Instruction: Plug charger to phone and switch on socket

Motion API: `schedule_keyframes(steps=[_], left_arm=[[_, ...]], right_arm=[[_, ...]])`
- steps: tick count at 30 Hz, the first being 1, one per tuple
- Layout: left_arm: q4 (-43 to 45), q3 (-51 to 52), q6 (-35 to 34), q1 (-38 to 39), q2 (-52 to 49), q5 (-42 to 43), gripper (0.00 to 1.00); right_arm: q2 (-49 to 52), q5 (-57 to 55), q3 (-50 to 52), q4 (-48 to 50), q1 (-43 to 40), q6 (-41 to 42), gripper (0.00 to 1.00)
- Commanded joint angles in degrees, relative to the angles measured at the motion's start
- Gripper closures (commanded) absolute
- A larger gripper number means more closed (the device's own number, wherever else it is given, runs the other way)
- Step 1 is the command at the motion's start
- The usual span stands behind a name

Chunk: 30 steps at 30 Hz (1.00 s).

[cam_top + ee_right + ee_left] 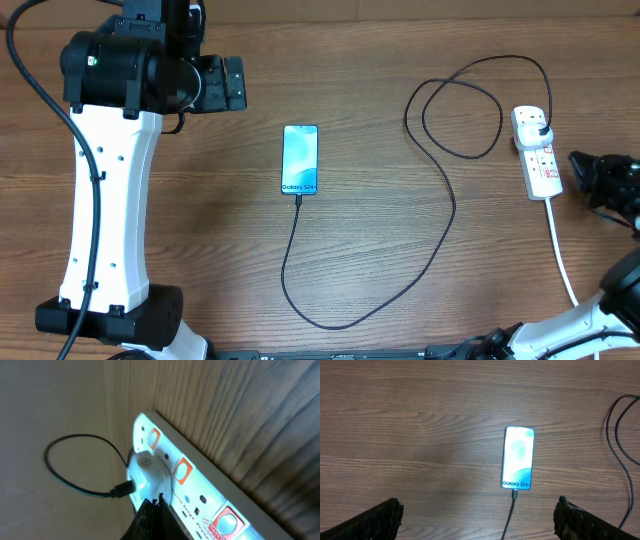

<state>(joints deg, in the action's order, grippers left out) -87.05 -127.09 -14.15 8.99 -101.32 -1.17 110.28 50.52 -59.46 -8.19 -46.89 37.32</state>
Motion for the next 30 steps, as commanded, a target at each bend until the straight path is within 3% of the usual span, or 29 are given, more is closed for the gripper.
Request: schedule_keyframes(steps=[1,30], left_arm=[[0.2,0.1,0.7,0.0,0.1,-0.7,0.00],[0.2,0.1,0.7,0.0,0.1,-0.7,0.00]], right_arm=[[1.0,-3.1,-0.2,0.4,3.6,1.2,0.96],[2.0,-9.9,-0.2,6.0,5.4,4.5,0.96]])
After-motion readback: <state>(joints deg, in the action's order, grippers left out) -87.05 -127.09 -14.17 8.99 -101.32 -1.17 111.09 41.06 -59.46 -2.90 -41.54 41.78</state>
